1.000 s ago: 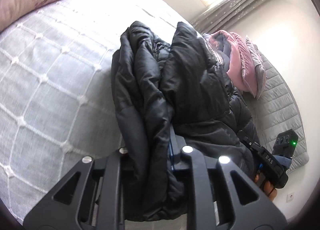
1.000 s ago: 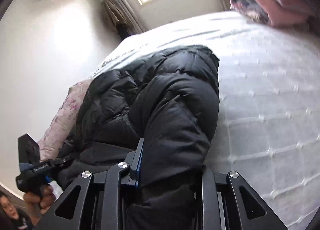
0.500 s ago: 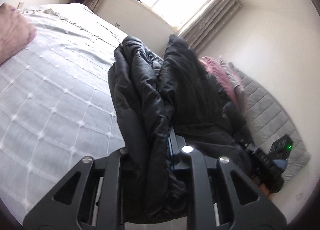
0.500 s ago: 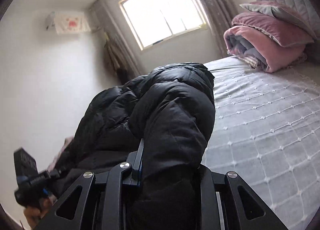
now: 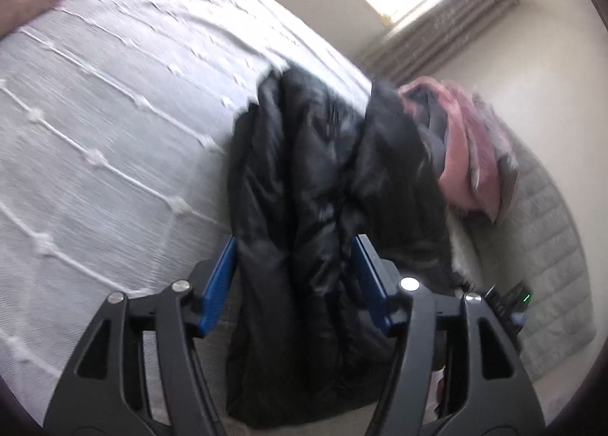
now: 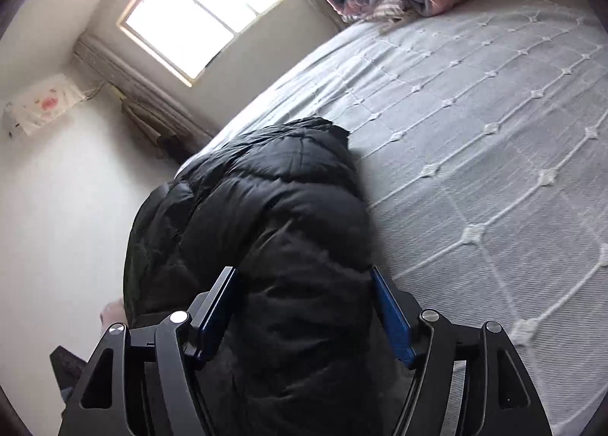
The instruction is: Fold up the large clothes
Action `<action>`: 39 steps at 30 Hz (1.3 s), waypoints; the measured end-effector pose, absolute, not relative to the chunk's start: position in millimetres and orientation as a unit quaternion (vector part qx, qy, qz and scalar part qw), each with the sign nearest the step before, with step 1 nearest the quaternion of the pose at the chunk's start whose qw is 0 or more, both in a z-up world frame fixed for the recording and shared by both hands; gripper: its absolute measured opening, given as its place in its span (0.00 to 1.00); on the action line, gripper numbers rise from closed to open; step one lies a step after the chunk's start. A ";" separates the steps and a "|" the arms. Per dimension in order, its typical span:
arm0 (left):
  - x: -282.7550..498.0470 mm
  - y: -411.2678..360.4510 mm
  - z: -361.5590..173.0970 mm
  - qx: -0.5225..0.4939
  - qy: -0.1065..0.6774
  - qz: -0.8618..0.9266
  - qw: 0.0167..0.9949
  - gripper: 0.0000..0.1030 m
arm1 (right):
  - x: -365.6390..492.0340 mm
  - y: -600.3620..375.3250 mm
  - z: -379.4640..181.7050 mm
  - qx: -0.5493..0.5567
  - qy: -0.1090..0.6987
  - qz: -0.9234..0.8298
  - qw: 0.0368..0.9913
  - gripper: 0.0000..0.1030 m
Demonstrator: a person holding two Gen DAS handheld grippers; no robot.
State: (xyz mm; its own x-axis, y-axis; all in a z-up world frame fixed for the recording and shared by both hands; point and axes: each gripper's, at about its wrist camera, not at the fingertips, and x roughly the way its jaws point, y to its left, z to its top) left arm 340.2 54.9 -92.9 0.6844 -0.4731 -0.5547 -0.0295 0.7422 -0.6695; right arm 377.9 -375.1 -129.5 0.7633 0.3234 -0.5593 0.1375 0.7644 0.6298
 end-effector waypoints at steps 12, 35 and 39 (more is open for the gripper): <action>251.9 55.7 -23.8 -0.278 0.373 -0.065 0.883 0.65 | 265.8 -361.9 -45.3 0.283 0.300 0.050 0.910 0.72; 64.5 -10.0 14.7 -0.055 0.291 0.009 0.955 0.92 | 82.4 -202.4 -35.4 0.041 0.284 0.088 0.954 0.80; 61.0 -14.6 14.1 -0.043 0.280 0.013 0.959 0.92 | 78.4 -202.6 -36.2 0.042 0.282 0.082 0.955 0.81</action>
